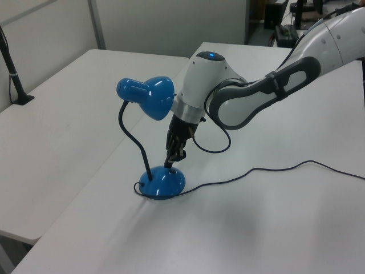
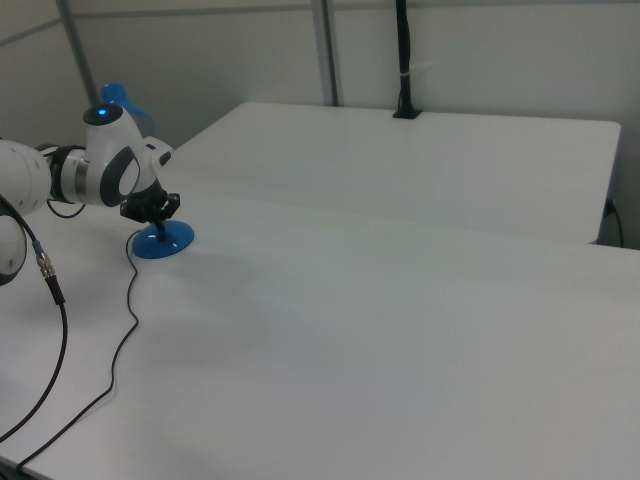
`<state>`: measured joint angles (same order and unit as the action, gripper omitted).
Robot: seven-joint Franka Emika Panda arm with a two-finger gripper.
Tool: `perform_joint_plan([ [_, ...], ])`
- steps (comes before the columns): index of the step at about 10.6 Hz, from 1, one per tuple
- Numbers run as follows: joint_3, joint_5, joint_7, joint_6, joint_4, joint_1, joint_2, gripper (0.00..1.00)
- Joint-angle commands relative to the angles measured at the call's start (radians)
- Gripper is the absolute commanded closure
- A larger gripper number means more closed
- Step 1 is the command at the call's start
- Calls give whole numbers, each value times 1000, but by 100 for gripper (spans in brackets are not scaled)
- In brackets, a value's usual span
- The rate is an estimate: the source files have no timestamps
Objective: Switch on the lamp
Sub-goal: 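Lower the closed gripper and press down on the base switch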
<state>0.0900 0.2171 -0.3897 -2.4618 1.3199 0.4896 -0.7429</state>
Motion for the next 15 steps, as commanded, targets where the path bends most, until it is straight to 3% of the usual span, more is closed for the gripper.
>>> perform_joint_plan([
  [1, 27, 19, -32, -14, 4, 38, -6, 100],
  [9, 40, 19, -31, -19, -10, 55, -56, 100],
  [12, 40, 27, -32, -8, 27, 58, 37, 100],
  [15, 56, 22, -32, -8, 38, 49, 42, 100],
])
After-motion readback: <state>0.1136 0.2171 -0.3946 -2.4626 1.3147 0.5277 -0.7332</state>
